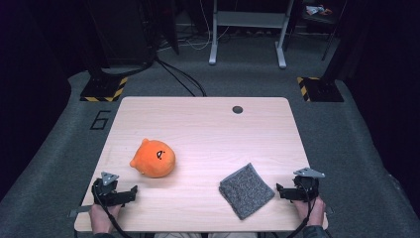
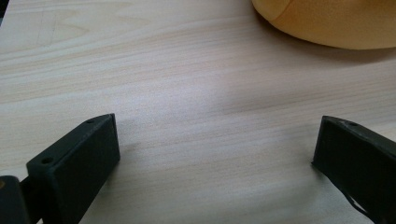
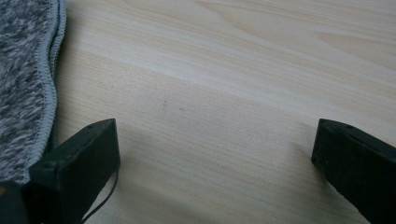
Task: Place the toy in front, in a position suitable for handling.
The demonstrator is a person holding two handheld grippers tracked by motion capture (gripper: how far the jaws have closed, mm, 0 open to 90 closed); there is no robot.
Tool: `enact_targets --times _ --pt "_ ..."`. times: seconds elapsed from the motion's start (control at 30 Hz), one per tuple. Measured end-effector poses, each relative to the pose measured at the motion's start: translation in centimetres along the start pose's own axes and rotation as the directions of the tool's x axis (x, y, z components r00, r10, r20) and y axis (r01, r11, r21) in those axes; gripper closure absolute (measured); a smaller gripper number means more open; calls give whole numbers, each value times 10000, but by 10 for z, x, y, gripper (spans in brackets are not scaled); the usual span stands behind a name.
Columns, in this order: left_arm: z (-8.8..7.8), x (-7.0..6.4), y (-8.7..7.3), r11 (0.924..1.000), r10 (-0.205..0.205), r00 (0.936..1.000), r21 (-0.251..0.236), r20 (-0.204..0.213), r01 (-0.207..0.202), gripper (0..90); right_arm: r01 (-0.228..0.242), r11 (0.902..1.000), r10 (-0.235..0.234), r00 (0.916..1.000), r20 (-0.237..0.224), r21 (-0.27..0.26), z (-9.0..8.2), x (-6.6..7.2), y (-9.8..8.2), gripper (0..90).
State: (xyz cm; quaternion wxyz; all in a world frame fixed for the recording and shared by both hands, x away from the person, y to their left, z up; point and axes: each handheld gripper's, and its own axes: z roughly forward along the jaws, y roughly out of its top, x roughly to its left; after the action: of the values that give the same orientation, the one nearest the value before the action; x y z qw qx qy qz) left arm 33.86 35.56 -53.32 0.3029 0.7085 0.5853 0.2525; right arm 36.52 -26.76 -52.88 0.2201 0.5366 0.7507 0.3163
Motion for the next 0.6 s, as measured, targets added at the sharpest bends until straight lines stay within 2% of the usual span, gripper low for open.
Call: enact_targets --times 0.23,0.3,0.47,0.57,0.6 --pt "0 0 0 10000 -6 10000 3 -7 6 0 -131 9999 130 9998 -122 -105 -5 0 1 0" --pt "0 0 0 10000 -13 10000 -3 -8 13 0 -94 9998 91 9998 -188 -147 -9 5 4 0" --pt "0 0 0 10000 -4 10000 0 -11 4 0 14 9997 -33 9966 -820 -237 -17 23 14 0" --pt "0 0 0 10000 -5 10000 0 -11 5 0 126 9996 -153 9946 -1030 -269 -18 28 17 0" --pt "0 0 0 10000 -7 10000 3 -11 7 0 169 9995 -200 9914 -1295 -249 -20 37 20 0"
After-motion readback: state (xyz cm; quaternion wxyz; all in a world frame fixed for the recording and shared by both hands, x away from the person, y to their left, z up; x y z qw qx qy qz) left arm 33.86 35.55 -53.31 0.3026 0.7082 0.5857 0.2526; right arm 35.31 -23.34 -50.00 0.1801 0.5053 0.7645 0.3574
